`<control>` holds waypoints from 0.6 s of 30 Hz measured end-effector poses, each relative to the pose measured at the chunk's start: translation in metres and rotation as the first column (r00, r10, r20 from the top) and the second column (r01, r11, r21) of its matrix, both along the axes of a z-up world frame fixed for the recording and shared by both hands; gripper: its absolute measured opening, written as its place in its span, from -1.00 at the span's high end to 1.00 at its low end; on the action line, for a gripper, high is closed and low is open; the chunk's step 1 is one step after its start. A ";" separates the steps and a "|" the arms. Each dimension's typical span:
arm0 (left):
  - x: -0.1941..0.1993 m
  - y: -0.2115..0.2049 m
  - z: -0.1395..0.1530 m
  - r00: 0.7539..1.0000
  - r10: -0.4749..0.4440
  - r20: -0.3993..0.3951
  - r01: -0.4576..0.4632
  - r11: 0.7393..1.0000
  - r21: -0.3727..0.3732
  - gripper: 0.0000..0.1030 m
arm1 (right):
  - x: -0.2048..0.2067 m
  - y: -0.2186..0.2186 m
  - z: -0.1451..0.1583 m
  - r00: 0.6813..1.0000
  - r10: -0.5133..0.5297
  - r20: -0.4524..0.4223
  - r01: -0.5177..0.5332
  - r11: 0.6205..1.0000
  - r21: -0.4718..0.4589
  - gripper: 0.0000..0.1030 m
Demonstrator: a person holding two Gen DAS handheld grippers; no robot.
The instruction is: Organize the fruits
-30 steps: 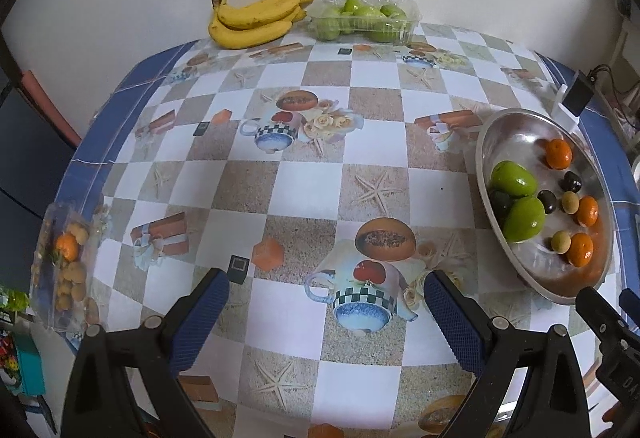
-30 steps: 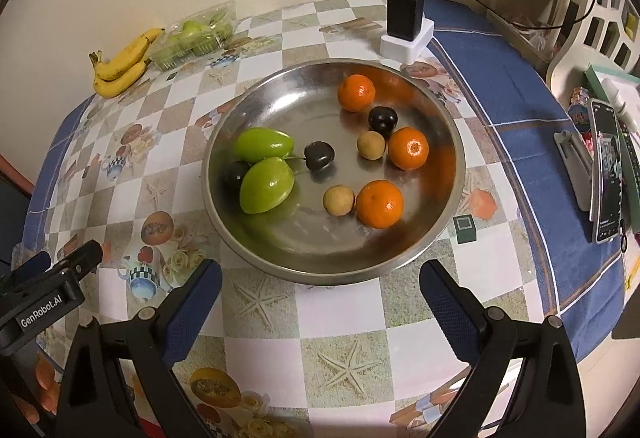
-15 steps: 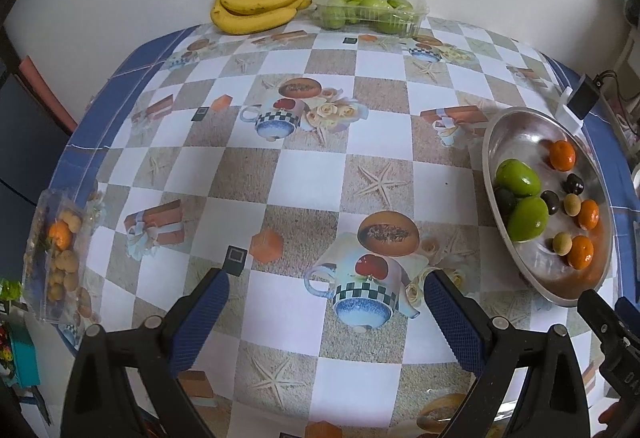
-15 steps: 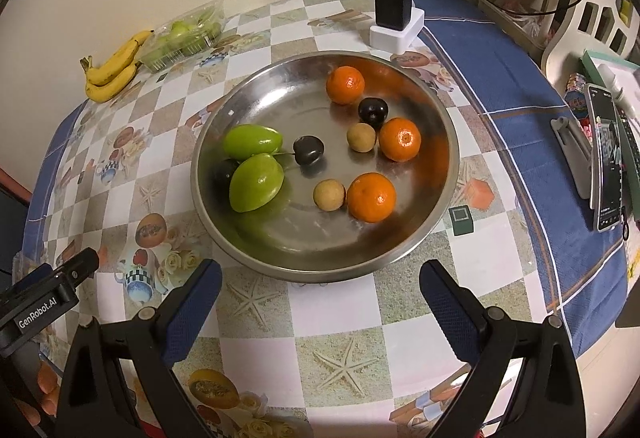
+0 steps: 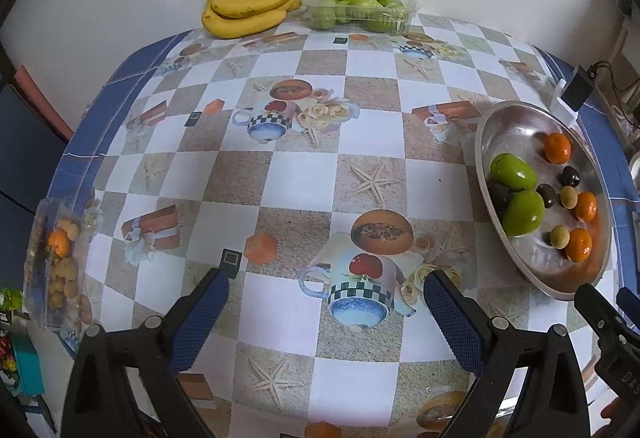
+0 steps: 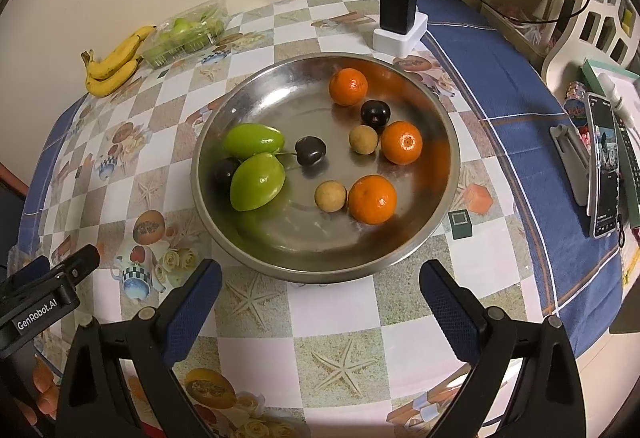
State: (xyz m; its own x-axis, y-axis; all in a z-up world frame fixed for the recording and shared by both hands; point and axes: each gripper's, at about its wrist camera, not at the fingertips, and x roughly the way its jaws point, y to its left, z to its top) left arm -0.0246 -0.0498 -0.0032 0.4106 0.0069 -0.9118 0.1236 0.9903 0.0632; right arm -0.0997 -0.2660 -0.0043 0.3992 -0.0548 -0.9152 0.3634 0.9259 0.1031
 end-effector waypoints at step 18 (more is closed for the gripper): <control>0.003 -0.002 -0.008 0.999 -0.008 -0.040 0.008 1.000 0.006 -0.93 | 0.001 0.002 -0.001 1.000 0.006 -0.008 -0.006 1.000 -0.006 -0.93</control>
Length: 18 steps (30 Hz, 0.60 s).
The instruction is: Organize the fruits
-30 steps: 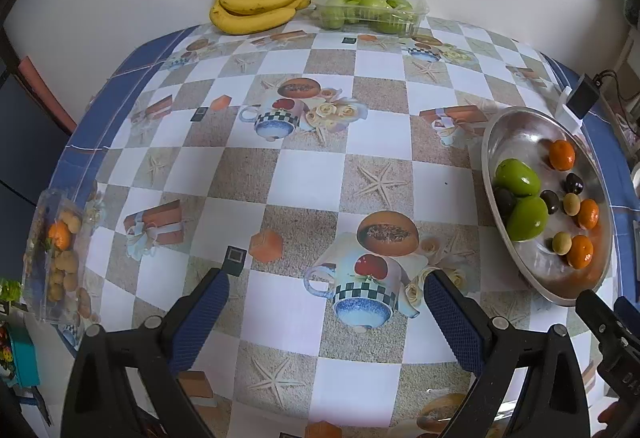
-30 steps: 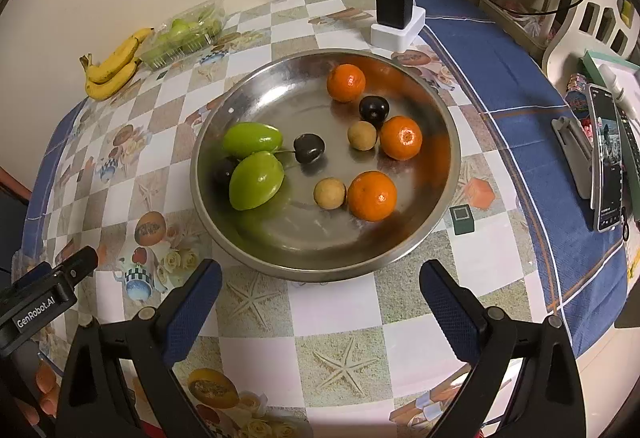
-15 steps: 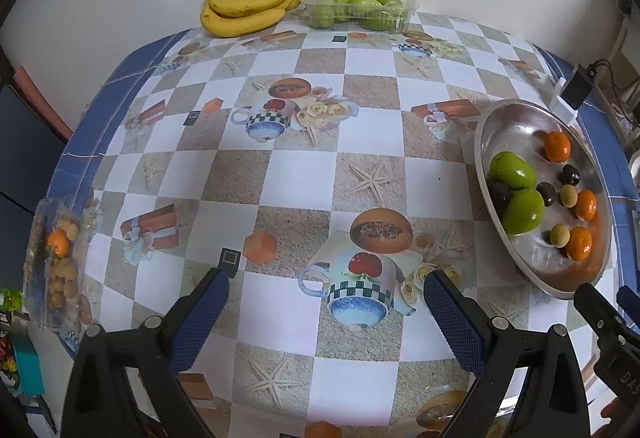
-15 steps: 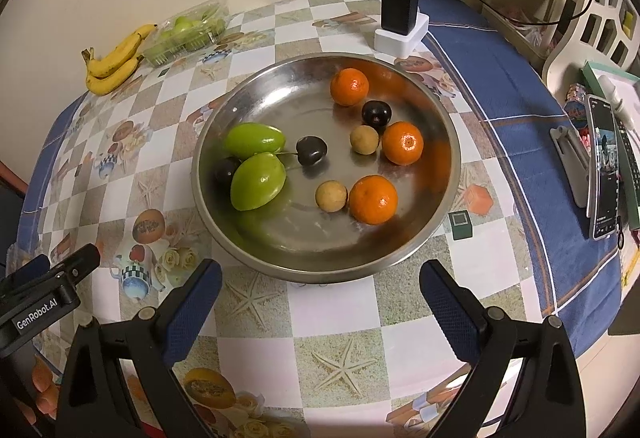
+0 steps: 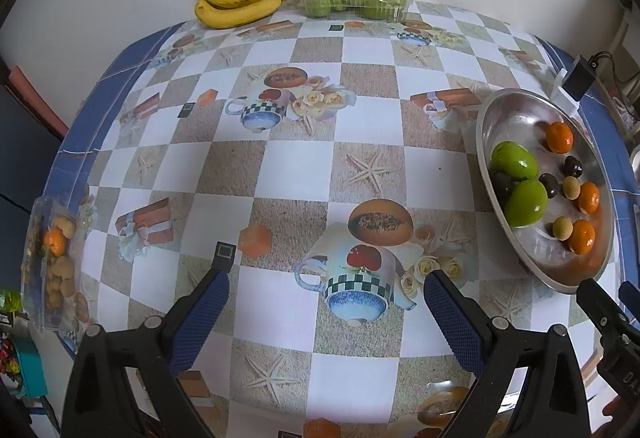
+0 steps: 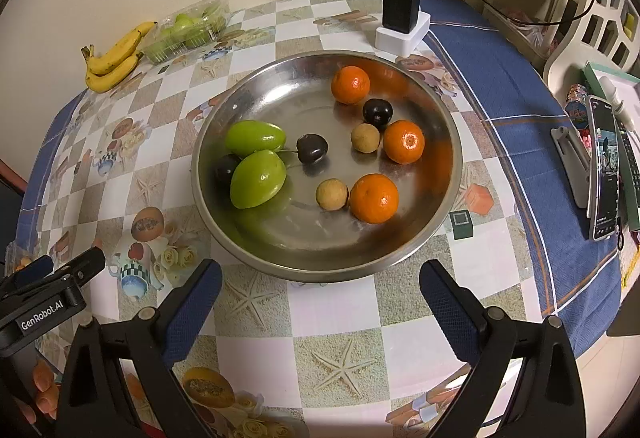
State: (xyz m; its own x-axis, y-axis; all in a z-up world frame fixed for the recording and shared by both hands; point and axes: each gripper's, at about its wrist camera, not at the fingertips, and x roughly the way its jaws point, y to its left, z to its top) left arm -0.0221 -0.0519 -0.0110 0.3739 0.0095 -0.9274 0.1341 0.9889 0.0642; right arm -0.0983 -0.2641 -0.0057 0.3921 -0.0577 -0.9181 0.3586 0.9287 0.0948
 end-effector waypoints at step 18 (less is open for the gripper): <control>0.001 0.002 -0.004 1.000 0.007 -0.018 -0.007 1.000 -0.001 -0.93 | 0.000 -0.001 -0.002 1.000 -0.008 -0.008 0.008 1.000 0.005 -0.92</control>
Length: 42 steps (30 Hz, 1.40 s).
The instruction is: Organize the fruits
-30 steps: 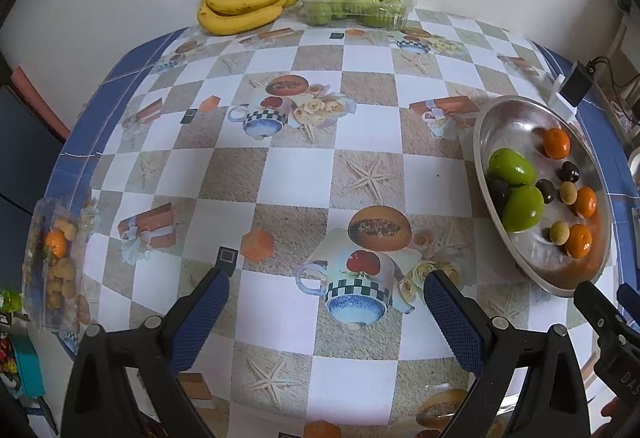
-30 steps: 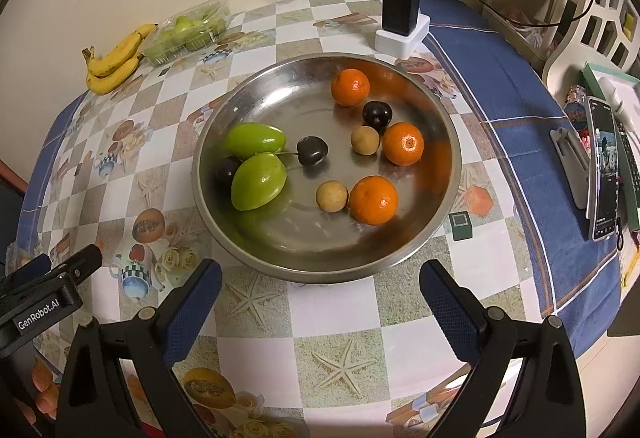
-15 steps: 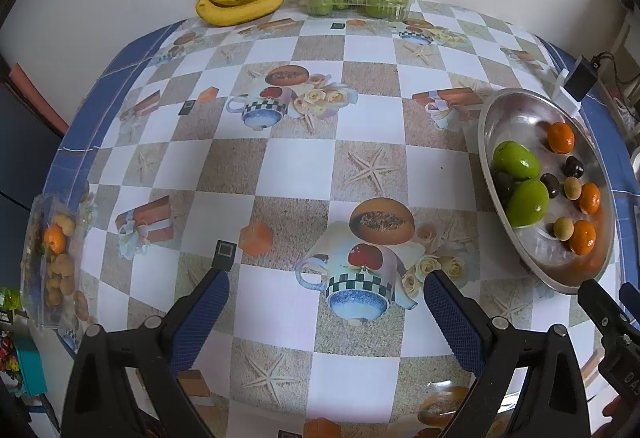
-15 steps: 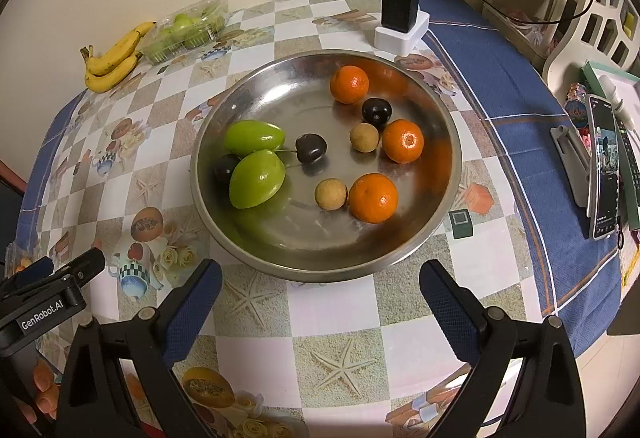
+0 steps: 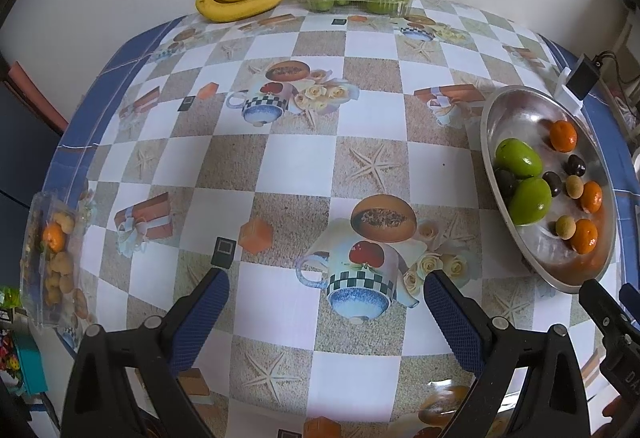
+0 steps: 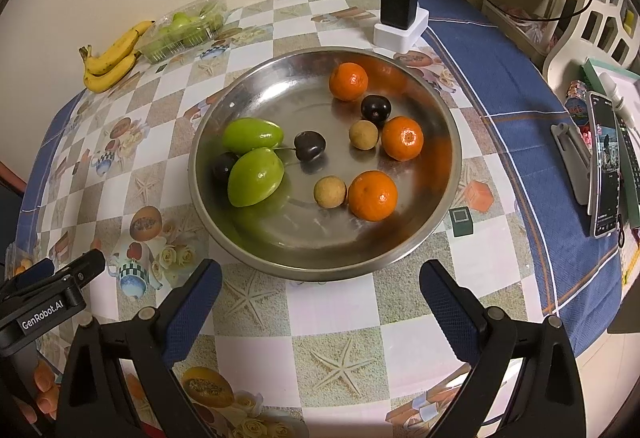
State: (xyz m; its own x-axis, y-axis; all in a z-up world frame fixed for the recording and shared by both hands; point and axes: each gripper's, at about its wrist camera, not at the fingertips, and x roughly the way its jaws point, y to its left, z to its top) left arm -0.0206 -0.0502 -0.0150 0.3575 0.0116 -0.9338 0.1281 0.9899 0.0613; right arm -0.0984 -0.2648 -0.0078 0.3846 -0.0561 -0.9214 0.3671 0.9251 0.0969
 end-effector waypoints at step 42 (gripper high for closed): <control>0.000 0.000 -0.002 1.000 0.006 -0.010 -0.006 1.000 0.001 -0.93 | 0.001 -0.001 -0.003 1.000 0.003 -0.010 -0.003 1.000 0.005 -0.92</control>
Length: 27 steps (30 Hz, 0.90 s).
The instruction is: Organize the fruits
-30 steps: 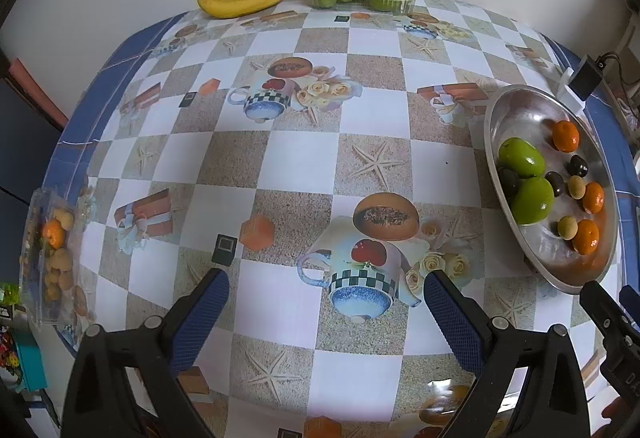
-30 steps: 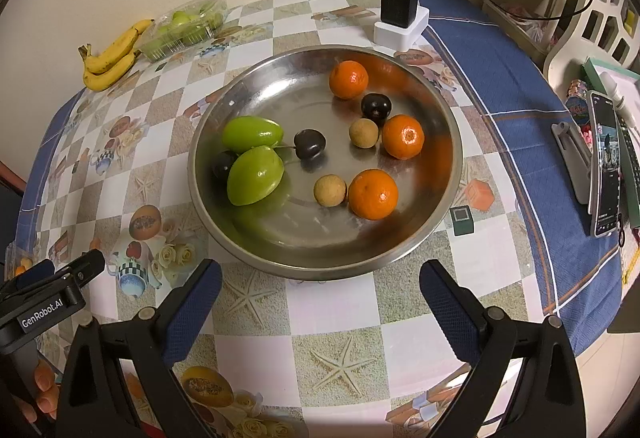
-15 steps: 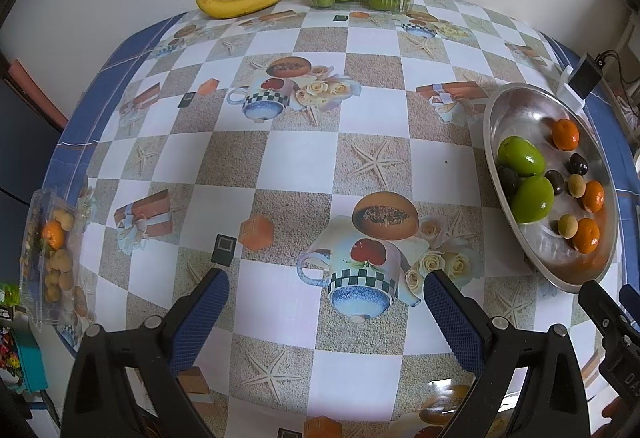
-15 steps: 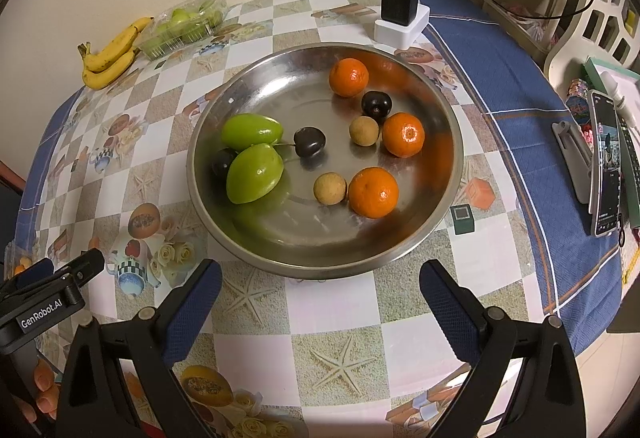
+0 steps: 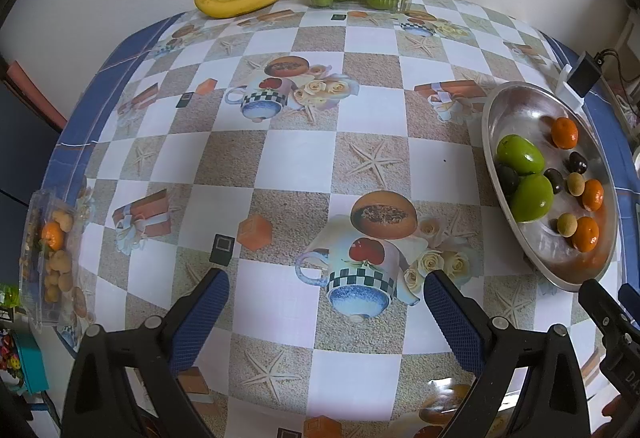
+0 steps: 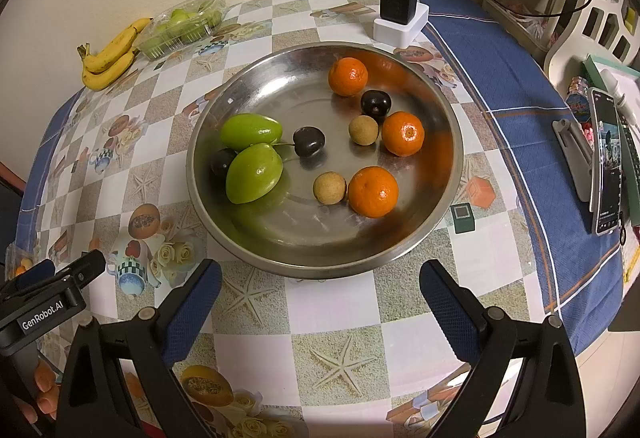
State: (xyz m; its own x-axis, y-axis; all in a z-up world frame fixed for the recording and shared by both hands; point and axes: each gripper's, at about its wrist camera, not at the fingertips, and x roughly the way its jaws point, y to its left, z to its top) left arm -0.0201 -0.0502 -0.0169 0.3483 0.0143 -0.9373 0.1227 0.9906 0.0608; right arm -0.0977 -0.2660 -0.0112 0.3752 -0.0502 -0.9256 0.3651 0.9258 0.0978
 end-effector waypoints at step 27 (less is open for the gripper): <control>-0.001 0.000 0.002 1.000 -0.013 0.009 0.013 1.000 -0.003 -0.93 | 0.000 0.000 -0.001 1.000 0.001 -0.004 -0.001 1.000 0.002 -0.92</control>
